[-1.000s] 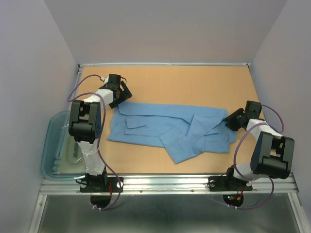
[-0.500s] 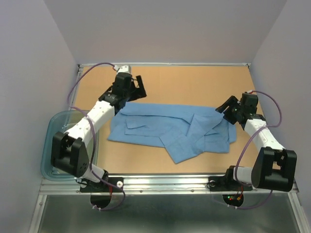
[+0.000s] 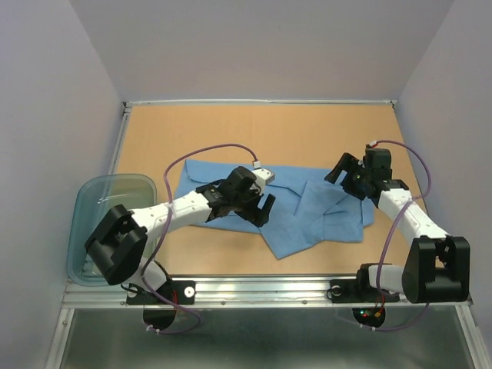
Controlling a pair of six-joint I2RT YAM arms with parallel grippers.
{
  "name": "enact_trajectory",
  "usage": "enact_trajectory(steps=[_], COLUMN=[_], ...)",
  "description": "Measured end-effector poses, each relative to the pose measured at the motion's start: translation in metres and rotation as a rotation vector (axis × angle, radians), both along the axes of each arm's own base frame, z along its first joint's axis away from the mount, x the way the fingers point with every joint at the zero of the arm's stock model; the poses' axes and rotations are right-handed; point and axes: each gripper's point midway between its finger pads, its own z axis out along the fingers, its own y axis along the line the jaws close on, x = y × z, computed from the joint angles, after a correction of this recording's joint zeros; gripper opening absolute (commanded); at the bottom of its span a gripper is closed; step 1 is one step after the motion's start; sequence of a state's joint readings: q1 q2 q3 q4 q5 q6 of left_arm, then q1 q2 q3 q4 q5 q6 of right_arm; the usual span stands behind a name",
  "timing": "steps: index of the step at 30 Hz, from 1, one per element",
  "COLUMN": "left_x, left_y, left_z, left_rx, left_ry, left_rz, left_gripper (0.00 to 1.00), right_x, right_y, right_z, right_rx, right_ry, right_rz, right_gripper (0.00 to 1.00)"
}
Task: Fold and stack the long sleeve shirts
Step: Fold the shirt
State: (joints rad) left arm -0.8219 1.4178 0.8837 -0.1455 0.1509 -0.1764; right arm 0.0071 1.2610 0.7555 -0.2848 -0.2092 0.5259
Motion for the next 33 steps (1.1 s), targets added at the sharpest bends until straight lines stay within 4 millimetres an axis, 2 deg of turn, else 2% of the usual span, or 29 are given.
enact_trajectory(steps=[3, 5, 8, 11, 15, 18, 28, 33], left_x=[-0.006, -0.003, 0.012, 0.025, 0.026, 0.024, 0.016, 0.017], left_y=[-0.017, -0.027, -0.045, -0.053, -0.048, -0.046, -0.058, -0.061], left_z=[-0.015, -0.021, -0.029, -0.041, -0.054, -0.055, -0.059, -0.067], left_rx=[0.038, 0.057, 0.082, 0.129, 0.181, 0.192, 0.2, 0.219], left_ry=[0.012, 0.014, 0.003, 0.002, 0.026, 0.034, 0.046, 0.062], left_rz=[-0.084, -0.125, -0.17, -0.182, -0.175, -0.176, -0.202, -0.205], left_gripper=[0.92, 0.91, 0.88, 0.85, 0.8, 0.77, 0.62, 0.63], right_x=[-0.002, -0.003, -0.004, -0.004, -0.005, -0.006, -0.009, -0.009], right_y=[-0.001, -0.001, -0.001, -0.001, -0.001, -0.001, -0.001, -0.001], right_z=[0.005, 0.008, 0.011, 0.014, 0.019, 0.021, 0.016, 0.016], right_rx=[-0.012, -0.014, -0.015, -0.017, -0.014, -0.014, -0.015, -0.015], right_ry=[-0.015, -0.022, -0.029, -0.039, -0.055, -0.063, -0.049, -0.049], right_rz=[0.004, 0.006, 0.007, 0.009, 0.011, 0.011, 0.012, 0.012], right_gripper=[0.91, 0.91, 0.91, 0.91, 0.91, 0.91, 0.91, 0.91])
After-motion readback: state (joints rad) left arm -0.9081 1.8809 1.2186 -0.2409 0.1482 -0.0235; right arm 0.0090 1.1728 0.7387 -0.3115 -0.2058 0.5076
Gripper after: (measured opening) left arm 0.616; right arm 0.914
